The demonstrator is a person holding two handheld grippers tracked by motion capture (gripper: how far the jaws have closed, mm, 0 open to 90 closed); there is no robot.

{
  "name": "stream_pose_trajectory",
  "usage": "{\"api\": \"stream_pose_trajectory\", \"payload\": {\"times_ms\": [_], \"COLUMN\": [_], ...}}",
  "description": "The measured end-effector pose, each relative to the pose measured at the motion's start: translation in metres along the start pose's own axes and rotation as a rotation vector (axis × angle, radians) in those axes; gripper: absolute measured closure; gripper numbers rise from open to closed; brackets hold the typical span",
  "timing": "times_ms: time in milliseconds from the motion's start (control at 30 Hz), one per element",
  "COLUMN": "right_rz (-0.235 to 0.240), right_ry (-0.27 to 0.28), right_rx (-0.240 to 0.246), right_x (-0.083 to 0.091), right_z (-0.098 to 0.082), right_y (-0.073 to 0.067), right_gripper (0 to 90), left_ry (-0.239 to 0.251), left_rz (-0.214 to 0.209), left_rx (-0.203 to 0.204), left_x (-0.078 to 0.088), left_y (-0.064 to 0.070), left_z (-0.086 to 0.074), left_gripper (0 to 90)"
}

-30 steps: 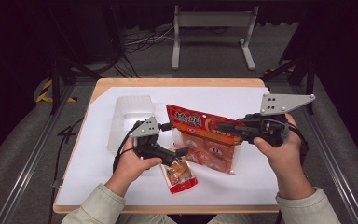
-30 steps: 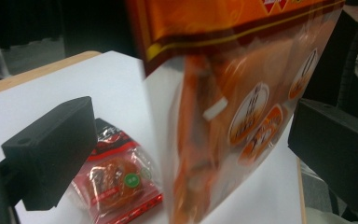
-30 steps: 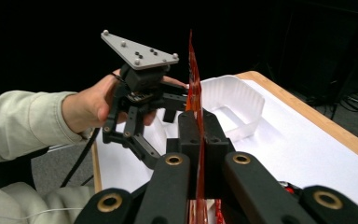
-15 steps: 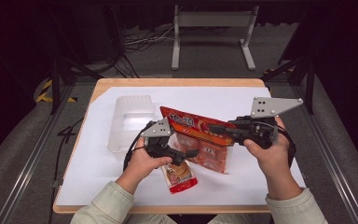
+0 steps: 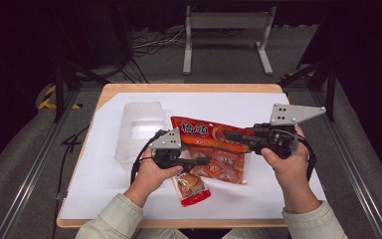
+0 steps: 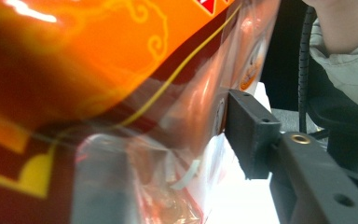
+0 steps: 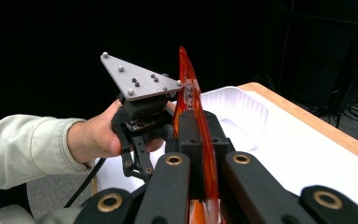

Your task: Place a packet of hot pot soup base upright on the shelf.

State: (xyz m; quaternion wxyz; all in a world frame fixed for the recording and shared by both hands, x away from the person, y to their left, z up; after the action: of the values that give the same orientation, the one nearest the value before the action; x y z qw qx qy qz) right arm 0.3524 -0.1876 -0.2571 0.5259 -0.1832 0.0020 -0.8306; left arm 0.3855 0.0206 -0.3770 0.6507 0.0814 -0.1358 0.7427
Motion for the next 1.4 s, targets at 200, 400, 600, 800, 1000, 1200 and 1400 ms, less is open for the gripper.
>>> {"api": "stream_pose_trajectory", "payload": {"times_ms": [200,400,600,800,1000,1200,1400], "right_rz": [-0.017,-0.042,-0.048,-0.069,-0.118,-0.181,-0.216], "right_ry": [-0.007,-0.013,-0.011,-0.007,-0.010,0.001,0.002], "right_rx": [-0.002,0.013,0.017,0.023,0.036,0.019,-0.023], "right_x": [0.000,-0.001,-0.001,-0.001,0.002,0.007,0.015], "right_z": [-0.003,-0.003,-0.003,-0.003,-0.004,-0.010,-0.024], "right_y": [0.003,0.002,0.002,0.004,0.006,0.014,0.028], "right_gripper": [90.0,90.0,89.8,85.7,75.1,55.1,46.0], "left_ry": [-0.028,-0.040,-0.042,-0.045,-0.043,-0.030,-0.022], "left_rz": [-0.022,-0.030,-0.027,-0.014,-0.003,0.021,0.055], "left_rx": [-0.006,0.004,0.009,0.015,0.017,0.031,0.037], "left_x": [0.002,0.005,0.006,0.008,0.010,0.018,0.029], "left_y": [0.005,0.007,0.007,0.007,0.007,0.001,-0.006], "left_z": [0.003,0.004,0.006,0.006,0.008,0.007,0.006], "left_gripper": [69.4,70.4,70.5,70.6,70.7,70.7,70.7]}}
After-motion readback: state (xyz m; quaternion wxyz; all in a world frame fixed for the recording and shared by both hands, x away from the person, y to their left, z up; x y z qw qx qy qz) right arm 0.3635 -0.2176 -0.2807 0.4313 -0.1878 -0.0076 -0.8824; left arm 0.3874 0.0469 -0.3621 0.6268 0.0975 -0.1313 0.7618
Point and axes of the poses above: each handheld gripper's, and its own axes: x roughly backward along the jaws, z roughly out of its top, y roughly to its right, the point moved 4 cm from there along -x, roughly forward along the jaws, and after that the axes turned 10 degrees about -x, right-handed, at the moved point
